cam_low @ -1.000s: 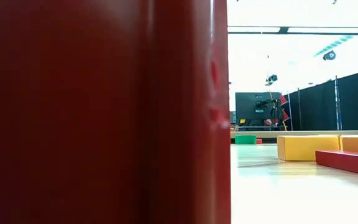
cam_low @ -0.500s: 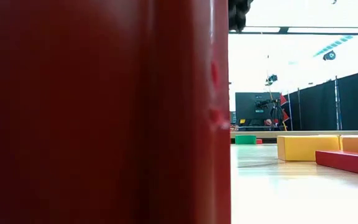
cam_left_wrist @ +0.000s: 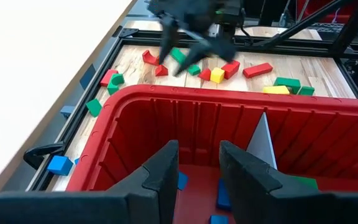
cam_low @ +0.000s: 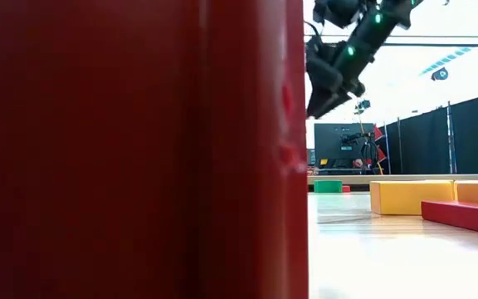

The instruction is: Sort blocks

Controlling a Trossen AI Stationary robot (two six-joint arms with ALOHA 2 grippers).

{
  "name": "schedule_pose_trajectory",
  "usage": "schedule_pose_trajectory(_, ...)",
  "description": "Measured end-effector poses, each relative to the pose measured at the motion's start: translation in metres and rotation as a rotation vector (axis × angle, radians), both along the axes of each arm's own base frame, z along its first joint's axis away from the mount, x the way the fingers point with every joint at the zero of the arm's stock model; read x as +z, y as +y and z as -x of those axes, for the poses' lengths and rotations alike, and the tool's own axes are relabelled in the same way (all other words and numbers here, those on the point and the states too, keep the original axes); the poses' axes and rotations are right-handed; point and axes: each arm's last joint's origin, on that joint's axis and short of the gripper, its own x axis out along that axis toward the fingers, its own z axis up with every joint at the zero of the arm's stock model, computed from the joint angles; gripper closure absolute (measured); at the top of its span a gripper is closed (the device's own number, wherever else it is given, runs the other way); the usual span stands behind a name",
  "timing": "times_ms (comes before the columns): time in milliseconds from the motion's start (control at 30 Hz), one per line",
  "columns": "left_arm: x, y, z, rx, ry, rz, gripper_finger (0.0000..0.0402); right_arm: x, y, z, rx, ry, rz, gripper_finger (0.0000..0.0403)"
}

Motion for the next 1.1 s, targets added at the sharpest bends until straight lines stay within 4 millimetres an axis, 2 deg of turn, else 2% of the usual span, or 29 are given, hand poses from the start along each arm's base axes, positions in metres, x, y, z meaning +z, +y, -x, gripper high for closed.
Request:
schedule_pose_trajectory(200,0.0,0.0,0.0,-0.001,-0.004,-0.004,0.0294,-0.018,-0.06,0.039,-0.218,0.012,-0.073,0.0208)
schedule_pose_trajectory(400,0.001,0.0,0.0,-0.001,-0.008,-0.006,0.0298,-0.038,-0.105,0.053,-0.248,0.026,-0.141,0.0207)
schedule_pose_trajectory(600,0.001,0.0,0.0,0.0,-0.008,-0.004,0.0299,-0.044,-0.135,0.054,-0.292,0.049,-0.144,0.0208)
schedule_pose_trajectory(767,0.001,0.0,0.0,0.0,-0.008,-0.004,0.0299,-0.048,-0.151,0.046,-0.289,0.078,-0.142,0.0208)
schedule_pose_trajectory(967,0.001,0.0,0.0,0.0,-0.007,-0.003,0.0299,-0.054,-0.167,0.03,-0.211,0.16,-0.119,0.0208)
schedule_pose_trajectory(1100,0.0,0.0,0.0,0.0,0.005,0.001,0.0299,-0.061,-0.174,0.024,-0.113,0.281,-0.12,0.0208)
